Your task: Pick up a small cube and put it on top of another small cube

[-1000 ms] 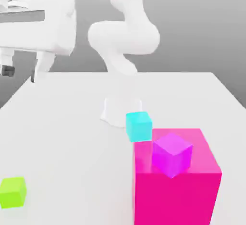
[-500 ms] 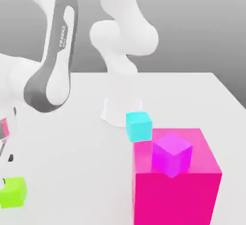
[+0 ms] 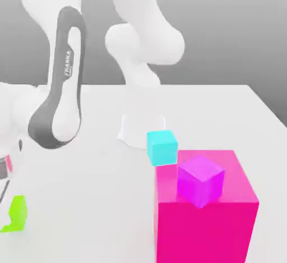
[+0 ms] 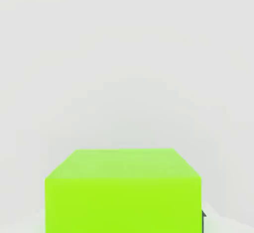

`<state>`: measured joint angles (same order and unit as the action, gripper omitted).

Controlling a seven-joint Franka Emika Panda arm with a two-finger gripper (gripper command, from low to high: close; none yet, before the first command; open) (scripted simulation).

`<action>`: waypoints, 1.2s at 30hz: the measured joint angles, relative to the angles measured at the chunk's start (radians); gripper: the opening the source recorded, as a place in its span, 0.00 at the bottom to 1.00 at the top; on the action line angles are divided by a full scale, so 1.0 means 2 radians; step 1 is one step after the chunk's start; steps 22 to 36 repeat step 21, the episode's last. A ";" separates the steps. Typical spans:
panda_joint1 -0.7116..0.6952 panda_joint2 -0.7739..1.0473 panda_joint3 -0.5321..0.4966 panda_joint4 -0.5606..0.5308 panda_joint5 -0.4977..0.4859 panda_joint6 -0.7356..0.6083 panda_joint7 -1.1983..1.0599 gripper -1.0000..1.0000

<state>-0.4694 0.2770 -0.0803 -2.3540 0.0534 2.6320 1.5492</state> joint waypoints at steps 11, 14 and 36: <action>0.178 -0.149 0.118 0.091 -0.017 -0.238 -0.062 0.00; 0.220 -0.179 0.137 0.109 -0.014 -0.287 -0.082 0.00; 0.224 -0.160 0.139 0.073 -0.019 -0.233 -0.083 1.00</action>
